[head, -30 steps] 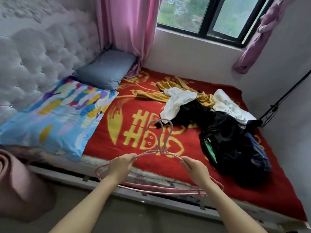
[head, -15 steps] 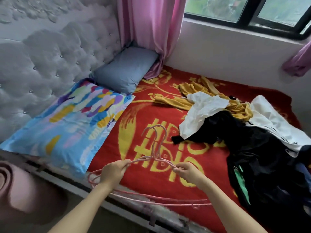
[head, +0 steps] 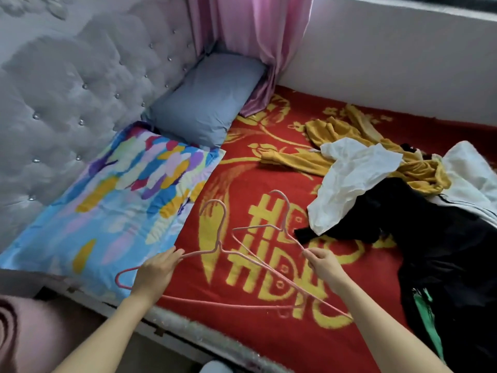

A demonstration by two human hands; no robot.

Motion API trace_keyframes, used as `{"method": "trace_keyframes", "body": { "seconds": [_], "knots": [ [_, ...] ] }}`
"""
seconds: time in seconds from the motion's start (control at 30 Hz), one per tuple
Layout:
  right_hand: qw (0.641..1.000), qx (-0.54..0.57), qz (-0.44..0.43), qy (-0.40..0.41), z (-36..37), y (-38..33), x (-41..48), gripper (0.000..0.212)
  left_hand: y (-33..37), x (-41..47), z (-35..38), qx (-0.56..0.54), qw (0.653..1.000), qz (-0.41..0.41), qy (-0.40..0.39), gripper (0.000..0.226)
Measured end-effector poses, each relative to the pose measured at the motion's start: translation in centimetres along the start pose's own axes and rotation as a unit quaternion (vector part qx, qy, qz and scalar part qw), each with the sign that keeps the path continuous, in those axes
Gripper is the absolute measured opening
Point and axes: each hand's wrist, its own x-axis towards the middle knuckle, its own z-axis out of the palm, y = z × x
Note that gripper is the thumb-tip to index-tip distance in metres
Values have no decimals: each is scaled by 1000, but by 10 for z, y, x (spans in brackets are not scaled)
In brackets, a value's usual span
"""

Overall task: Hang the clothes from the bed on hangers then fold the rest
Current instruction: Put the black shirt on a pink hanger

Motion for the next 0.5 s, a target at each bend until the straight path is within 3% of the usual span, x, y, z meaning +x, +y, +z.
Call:
{"method": "trace_keyframes", "body": {
  "seconds": [0.1,0.13,0.2,0.23,0.3,0.4,0.5],
  "knots": [
    [998,-55,19,2,12,2,16,37,-34,14,14,-16,998,11,-58,73],
    [998,-52,33,3,17,2,20,36,-44,19,20,-11,998,19,-61,64],
    [997,-42,67,1,29,-5,35,28,-66,34,28,-8,995,22,-93,17],
    [996,-43,82,0,34,-11,41,24,-73,40,34,-24,992,4,-122,16],
    [993,-65,96,8,43,-23,53,33,-88,52,49,-26,978,-28,-204,41],
    [983,-137,109,58,45,-32,63,54,-96,69,67,84,938,-115,-315,72],
    [969,-194,118,98,42,-30,62,52,-91,74,85,115,910,-156,-368,81]
  ]
}}
